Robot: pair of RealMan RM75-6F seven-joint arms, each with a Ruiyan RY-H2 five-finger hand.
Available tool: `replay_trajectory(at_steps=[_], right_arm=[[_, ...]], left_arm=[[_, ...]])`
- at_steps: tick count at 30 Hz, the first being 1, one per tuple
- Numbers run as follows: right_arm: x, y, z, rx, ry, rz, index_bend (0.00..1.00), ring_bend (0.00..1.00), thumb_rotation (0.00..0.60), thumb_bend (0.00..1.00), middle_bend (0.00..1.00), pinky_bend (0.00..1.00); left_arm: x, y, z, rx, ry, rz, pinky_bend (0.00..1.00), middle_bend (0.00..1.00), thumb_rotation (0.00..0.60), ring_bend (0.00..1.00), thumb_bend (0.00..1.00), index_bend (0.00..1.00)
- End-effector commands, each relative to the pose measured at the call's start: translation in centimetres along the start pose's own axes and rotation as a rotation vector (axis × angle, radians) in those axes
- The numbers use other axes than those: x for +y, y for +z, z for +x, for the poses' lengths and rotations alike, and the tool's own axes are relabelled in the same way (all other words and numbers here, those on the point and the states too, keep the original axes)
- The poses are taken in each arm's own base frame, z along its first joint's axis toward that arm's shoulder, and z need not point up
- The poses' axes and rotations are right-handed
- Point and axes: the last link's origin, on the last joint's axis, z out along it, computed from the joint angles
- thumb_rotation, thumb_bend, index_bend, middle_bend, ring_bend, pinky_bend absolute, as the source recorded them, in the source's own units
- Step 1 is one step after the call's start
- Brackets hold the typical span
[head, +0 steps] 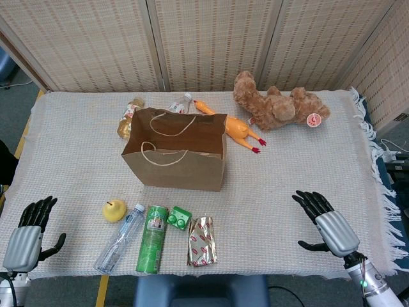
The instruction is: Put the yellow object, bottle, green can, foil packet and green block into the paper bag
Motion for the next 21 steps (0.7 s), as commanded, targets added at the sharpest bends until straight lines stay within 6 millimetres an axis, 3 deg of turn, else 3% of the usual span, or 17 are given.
replay_trajectory(at_steps=[1, 14, 21], right_arm=[[0.0, 0.0, 0.0, -0.002, 0.003, -0.002, 0.0, 0.0, 0.6, 0.03, 0.0, 0.0], [-0.6, -0.1, 0.6, 0.082, 0.063, 0.065, 0.0, 0.0, 0.6, 0.03, 0.0, 0.0], [-0.8, -0.1, 0.8, 0.109, 0.074, 0.092, 0.0, 0.0, 0.6, 0.03, 0.0, 0.0]], left_arm=[[0.0, 0.0, 0.0, 0.0, 0.001, 0.002, 0.03, 0.0, 0.6, 0.0, 0.36, 0.0], [1.1, -0.3, -2.3, -0.173, 0.133, -0.06, 0.03, 0.0, 0.6, 0.0, 0.36, 0.0], [3.4, 2.1, -2.7, -0.272, 0.197, -0.134, 0.03, 0.0, 0.6, 0.0, 0.36, 0.0]])
